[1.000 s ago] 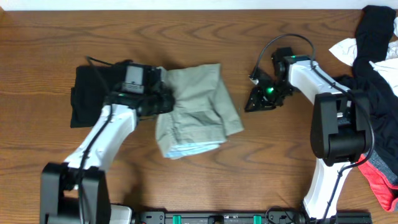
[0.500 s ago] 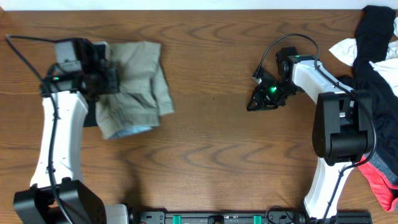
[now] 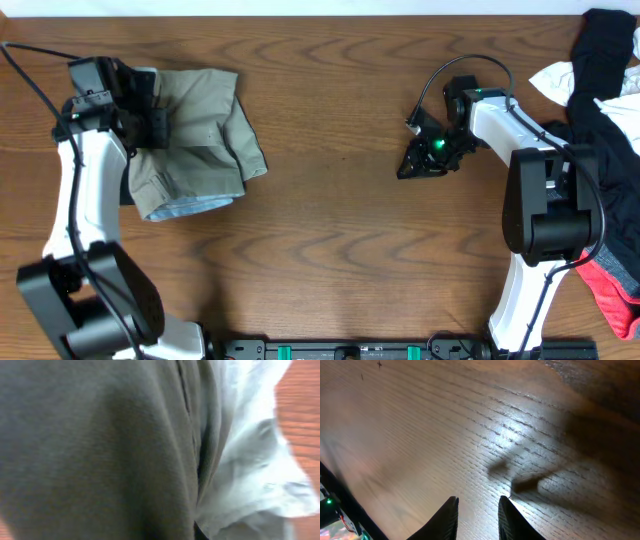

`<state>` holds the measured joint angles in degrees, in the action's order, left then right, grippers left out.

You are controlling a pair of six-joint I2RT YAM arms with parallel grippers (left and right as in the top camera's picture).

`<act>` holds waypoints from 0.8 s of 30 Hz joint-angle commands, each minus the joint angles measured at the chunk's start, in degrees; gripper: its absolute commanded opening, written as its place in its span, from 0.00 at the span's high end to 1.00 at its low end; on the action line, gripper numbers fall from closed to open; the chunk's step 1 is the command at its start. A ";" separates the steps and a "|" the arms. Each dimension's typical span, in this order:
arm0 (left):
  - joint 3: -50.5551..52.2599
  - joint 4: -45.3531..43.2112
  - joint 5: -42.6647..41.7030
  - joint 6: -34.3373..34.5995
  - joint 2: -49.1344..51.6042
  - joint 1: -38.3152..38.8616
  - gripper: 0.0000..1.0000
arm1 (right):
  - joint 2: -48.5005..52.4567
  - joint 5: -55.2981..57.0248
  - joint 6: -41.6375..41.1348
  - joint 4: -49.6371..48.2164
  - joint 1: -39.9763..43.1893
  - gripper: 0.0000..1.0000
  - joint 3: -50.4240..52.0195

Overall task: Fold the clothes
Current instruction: 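Drag the folded pants leftward with the left gripper, releasing the right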

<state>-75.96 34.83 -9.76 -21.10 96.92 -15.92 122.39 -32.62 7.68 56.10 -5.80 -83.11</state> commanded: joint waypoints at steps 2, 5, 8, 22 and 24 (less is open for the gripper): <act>-1.60 -2.62 1.97 -1.79 1.84 -2.08 0.94 | -0.26 -1.05 -0.35 0.00 -0.15 0.74 0.24; -1.60 -4.70 1.97 -1.77 2.12 -3.67 0.94 | -0.26 -1.05 -0.33 -0.28 -0.15 0.74 0.24; -1.60 -5.38 3.19 -1.73 2.12 -5.03 0.87 | -0.26 -1.07 -0.35 -0.46 -0.15 0.74 0.24; -2.01 -7.19 19.17 13.99 -1.46 -7.65 0.02 | -0.26 -0.57 -0.31 -0.50 -0.11 0.73 0.24; -2.01 -6.45 16.26 15.63 -3.39 -7.21 0.02 | -0.26 -0.42 -0.33 -0.83 -0.11 0.74 0.24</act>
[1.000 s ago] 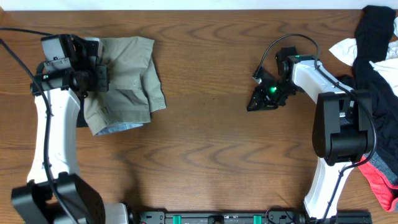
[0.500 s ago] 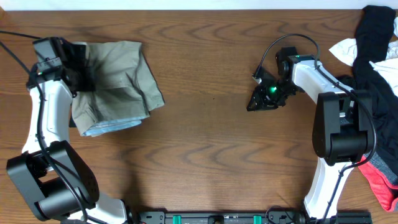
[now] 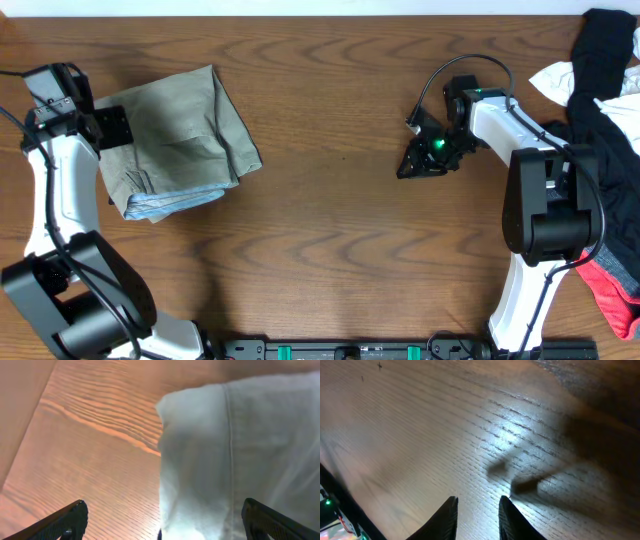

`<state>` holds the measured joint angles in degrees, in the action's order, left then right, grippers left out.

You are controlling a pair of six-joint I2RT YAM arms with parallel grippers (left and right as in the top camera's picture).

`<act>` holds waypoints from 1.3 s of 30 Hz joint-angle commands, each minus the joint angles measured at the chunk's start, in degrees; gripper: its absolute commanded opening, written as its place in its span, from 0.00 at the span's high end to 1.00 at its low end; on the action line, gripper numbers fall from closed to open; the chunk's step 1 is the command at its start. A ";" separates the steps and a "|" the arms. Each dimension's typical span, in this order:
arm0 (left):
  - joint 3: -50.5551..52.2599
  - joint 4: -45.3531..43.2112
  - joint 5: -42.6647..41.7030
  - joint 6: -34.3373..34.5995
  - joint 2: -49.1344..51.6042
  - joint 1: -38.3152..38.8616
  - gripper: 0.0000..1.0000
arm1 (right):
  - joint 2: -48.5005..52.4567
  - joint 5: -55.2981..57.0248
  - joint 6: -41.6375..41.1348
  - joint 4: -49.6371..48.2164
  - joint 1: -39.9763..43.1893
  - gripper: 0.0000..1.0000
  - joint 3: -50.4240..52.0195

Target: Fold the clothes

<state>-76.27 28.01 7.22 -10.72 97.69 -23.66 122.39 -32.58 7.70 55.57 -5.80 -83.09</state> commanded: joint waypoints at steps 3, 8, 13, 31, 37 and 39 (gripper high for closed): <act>-1.70 1.46 -9.38 5.62 -6.64 0.59 0.02 | -0.26 -0.46 -0.35 -0.31 -0.11 0.74 0.22; -1.53 1.42 -15.58 15.43 -6.05 -0.02 0.64 | -0.26 -0.46 -0.35 0.00 -0.15 0.74 0.22; -1.46 0.13 -15.87 30.21 -1.29 -1.51 0.91 | -0.26 -0.44 0.72 1.55 -0.11 0.74 0.22; -1.05 -8.94 -57.11 39.39 23.06 -5.88 0.90 | -0.26 -0.24 1.79 3.50 -0.11 0.31 0.22; -1.05 -8.87 -60.57 35.93 23.19 -5.92 0.73 | -0.26 0.11 1.77 2.71 -0.15 0.01 0.22; -1.11 -8.87 -62.14 34.75 22.53 -6.05 0.64 | -0.26 0.22 1.77 2.19 -0.15 0.01 0.22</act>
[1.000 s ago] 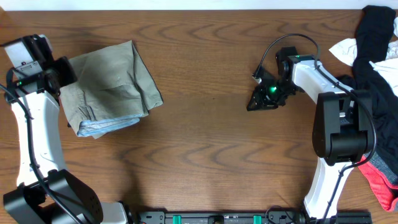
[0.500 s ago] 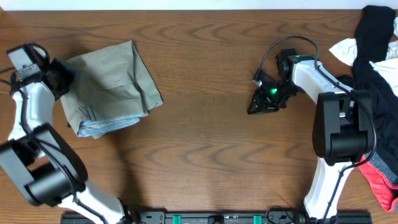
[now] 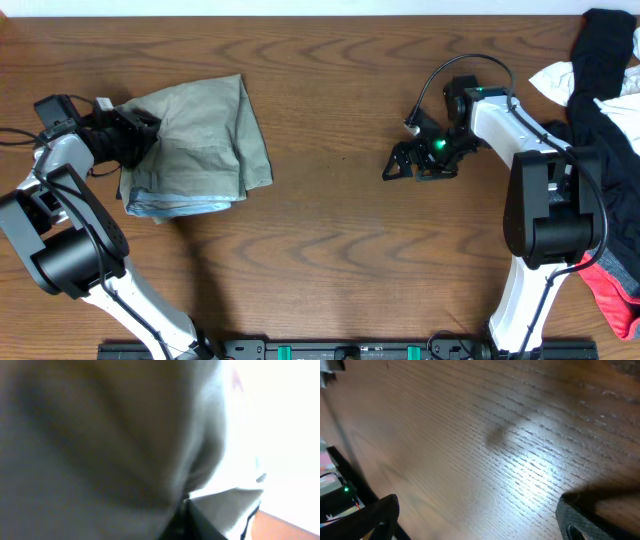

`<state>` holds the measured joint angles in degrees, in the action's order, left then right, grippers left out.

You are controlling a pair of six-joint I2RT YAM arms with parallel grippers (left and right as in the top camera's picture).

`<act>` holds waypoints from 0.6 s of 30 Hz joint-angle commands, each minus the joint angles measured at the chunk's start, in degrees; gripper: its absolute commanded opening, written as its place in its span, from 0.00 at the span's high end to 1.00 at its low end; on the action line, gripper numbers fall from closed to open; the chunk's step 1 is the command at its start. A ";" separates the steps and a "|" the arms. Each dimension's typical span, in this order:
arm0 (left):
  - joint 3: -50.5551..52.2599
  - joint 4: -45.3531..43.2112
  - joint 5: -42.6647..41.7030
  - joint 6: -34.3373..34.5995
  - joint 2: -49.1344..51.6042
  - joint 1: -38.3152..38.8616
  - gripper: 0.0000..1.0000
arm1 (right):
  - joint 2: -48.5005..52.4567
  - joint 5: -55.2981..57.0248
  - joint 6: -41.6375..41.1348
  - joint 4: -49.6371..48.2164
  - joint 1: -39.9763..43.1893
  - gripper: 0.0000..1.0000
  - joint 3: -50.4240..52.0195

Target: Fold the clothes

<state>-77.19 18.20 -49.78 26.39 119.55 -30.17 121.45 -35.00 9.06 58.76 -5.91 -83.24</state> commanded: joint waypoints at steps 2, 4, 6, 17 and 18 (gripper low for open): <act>-0.20 1.18 -6.62 -5.29 -0.98 0.46 0.58 | 0.68 2.67 0.42 -1.38 -0.04 0.01 0.37; -0.20 2.19 -6.25 -8.68 -3.72 0.59 0.53 | 0.68 2.64 0.42 -1.70 -0.04 0.01 0.37; -0.20 3.48 -4.61 -10.88 -7.52 0.74 0.51 | 0.68 2.67 0.44 -2.34 -0.07 0.01 0.37; 0.55 25.88 11.23 -14.08 -23.76 1.46 0.41 | 0.68 2.67 0.42 -4.76 0.00 0.01 0.37; 1.57 26.43 11.93 -14.12 -23.69 1.64 0.40 | 0.68 2.67 0.42 -4.79 0.00 0.01 0.37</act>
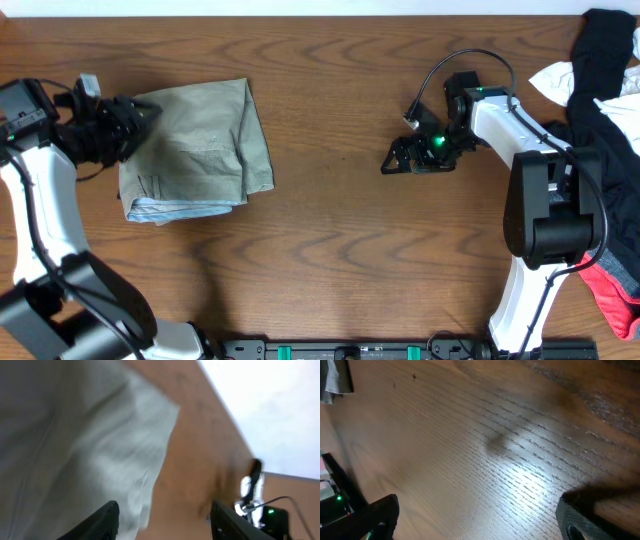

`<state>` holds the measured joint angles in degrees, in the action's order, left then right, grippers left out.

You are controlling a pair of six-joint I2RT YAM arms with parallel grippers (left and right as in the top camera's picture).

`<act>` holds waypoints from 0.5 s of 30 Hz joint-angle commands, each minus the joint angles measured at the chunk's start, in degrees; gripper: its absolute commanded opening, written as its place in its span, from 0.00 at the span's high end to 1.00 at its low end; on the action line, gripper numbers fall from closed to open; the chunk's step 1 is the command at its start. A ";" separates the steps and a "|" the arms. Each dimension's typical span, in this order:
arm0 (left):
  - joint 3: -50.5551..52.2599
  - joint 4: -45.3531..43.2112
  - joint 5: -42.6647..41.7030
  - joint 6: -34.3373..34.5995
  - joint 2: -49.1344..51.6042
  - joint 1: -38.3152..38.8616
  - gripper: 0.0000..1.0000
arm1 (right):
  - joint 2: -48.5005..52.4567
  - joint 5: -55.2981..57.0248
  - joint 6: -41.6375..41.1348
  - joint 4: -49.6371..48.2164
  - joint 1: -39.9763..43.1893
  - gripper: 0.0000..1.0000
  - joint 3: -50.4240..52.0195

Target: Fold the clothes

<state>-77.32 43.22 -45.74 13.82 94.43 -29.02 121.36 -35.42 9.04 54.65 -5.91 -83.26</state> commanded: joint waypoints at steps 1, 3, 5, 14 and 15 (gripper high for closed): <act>3.02 0.79 7.85 -1.55 1.49 0.50 0.40 | 0.76 3.08 0.44 -0.66 0.00 0.01 0.39; 6.84 -2.93 7.85 -1.49 1.60 0.50 0.40 | 0.76 3.08 0.44 -0.66 0.00 0.01 0.39; 10.93 -8.26 7.50 0.04 1.84 0.13 0.38 | 0.76 3.06 0.42 -0.50 0.00 0.01 0.39; 27.69 -27.67 -3.61 0.83 4.94 -0.17 0.35 | 0.76 3.06 0.39 1.31 0.00 0.01 0.39; 28.46 -28.63 -3.56 0.74 5.14 -0.17 0.33 | 0.76 3.06 0.15 1.33 0.00 0.01 0.39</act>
<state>-52.01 15.18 -46.81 14.33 97.89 -29.23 121.34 -35.24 9.06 55.83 -5.91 -83.31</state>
